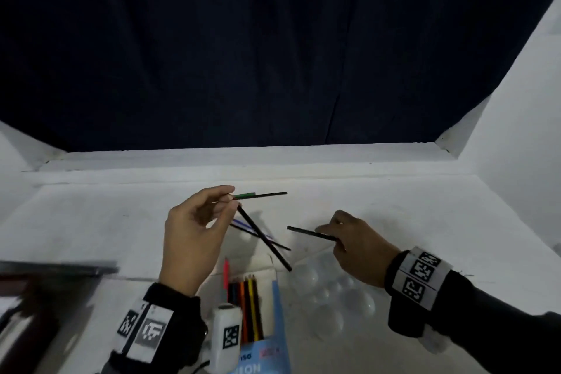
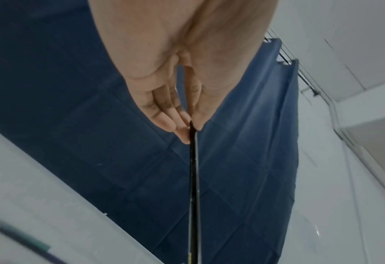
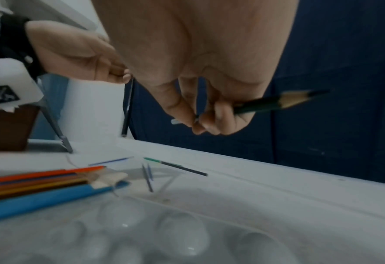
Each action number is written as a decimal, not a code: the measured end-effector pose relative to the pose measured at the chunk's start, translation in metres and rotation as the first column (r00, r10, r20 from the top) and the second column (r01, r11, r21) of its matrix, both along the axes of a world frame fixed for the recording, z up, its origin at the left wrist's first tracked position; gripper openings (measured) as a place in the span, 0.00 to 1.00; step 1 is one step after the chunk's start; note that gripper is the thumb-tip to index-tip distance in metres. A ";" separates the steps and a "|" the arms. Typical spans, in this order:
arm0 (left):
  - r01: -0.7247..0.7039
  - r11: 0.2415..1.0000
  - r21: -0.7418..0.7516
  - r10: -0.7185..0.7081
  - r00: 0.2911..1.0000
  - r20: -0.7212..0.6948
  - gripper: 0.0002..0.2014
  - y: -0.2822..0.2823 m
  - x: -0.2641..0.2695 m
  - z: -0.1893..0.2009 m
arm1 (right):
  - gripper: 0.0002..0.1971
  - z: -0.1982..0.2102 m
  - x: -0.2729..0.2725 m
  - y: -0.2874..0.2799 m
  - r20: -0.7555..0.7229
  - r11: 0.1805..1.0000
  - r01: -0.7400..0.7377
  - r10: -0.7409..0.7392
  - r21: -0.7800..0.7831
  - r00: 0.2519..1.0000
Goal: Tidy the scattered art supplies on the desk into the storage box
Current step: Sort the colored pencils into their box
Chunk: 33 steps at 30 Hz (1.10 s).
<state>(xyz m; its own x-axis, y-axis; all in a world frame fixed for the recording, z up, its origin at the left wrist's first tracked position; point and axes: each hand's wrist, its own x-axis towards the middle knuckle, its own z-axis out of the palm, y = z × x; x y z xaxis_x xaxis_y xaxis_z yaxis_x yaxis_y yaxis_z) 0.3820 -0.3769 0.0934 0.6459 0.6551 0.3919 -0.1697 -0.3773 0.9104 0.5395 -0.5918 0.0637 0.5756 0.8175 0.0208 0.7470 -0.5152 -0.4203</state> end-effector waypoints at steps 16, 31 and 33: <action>0.000 0.952 -0.307 0.007 1.000 0.019 0.08 0.007 -0.044 -0.035 | 0.11 -0.015 -0.042 0.040 -0.071 0.992 -0.017 0.025 0.121 0.997; 0.224 0.970 -0.089 -0.239 0.842 -0.484 0.03 0.030 0.039 -0.073 | 0.08 -0.010 -0.044 0.049 -0.169 0.965 0.109 -0.069 0.239 0.983; 0.275 0.961 0.029 -0.201 0.765 -0.612 0.02 0.031 0.040 -0.078 | 0.04 -0.008 -0.044 0.053 -0.107 0.950 0.109 -0.080 0.292 0.991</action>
<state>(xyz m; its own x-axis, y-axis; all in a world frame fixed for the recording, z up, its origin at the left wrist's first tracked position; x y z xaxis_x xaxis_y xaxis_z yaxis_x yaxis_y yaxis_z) 0.4220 -0.3460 0.0158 0.9027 0.4252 -0.0665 0.2964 -0.5021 0.8124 0.4959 -0.5392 0.0556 0.6607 0.7243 0.1970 0.6513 -0.4228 -0.6301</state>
